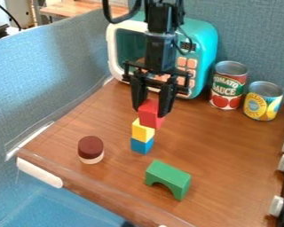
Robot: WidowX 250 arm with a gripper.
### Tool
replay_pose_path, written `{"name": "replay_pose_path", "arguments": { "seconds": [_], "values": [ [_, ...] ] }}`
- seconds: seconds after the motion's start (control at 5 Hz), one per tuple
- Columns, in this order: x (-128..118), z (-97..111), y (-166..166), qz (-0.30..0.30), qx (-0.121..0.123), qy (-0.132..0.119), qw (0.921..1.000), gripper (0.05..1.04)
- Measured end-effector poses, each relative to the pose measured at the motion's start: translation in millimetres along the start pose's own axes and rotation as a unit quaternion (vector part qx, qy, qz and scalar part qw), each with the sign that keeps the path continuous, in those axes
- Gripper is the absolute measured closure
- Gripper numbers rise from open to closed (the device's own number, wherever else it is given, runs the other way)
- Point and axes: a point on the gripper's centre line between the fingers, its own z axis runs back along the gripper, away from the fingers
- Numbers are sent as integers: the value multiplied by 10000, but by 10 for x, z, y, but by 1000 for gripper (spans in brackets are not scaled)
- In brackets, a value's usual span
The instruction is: Take the red cube from the arch and put it on top of the yellow cube
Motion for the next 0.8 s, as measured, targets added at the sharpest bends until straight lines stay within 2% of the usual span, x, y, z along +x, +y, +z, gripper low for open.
{"name": "replay_pose_path", "arguments": {
  "seconds": [0.4,0.8],
  "values": [
    [129,-217,112,-109,-76,304,9994,510],
    [241,-247,197,-95,-115,366,9992,509]
  ]
}}
